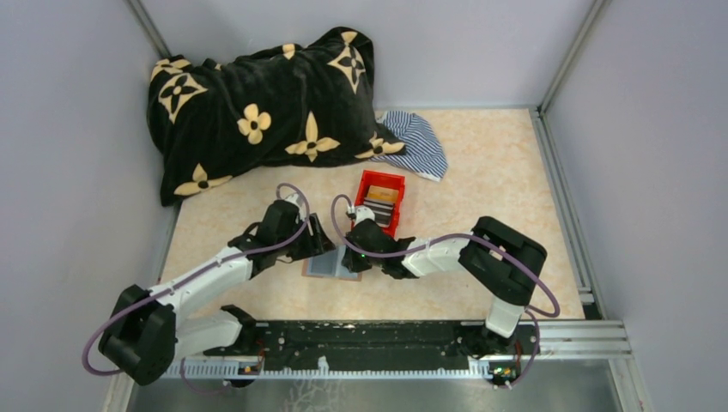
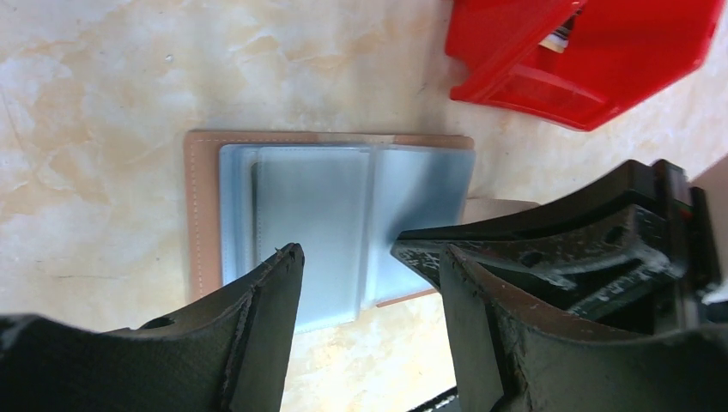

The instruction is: Take the credit cards out of the card holder

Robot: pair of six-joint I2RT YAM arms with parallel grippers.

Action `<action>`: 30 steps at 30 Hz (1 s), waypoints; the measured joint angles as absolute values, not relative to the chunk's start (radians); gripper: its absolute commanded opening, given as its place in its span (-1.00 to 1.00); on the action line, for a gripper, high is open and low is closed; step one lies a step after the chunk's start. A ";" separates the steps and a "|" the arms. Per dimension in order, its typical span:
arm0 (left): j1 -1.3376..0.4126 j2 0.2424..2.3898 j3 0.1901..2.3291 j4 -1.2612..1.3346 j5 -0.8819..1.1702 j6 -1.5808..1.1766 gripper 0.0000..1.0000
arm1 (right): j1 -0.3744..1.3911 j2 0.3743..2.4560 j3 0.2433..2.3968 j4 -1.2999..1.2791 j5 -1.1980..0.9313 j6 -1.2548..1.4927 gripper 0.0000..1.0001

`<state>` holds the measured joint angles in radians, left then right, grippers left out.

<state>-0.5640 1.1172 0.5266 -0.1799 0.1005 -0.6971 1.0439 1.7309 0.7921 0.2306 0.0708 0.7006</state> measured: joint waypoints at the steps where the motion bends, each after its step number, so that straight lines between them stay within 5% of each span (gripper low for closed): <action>1: -0.562 1.122 0.527 -0.186 0.096 -0.696 0.32 | 1.044 1.731 0.792 0.232 0.070 0.701 -1.00; 30: -0.529 1.196 0.505 -0.176 0.116 -0.691 0.30 | 1.042 1.733 0.792 0.235 0.058 0.701 -1.00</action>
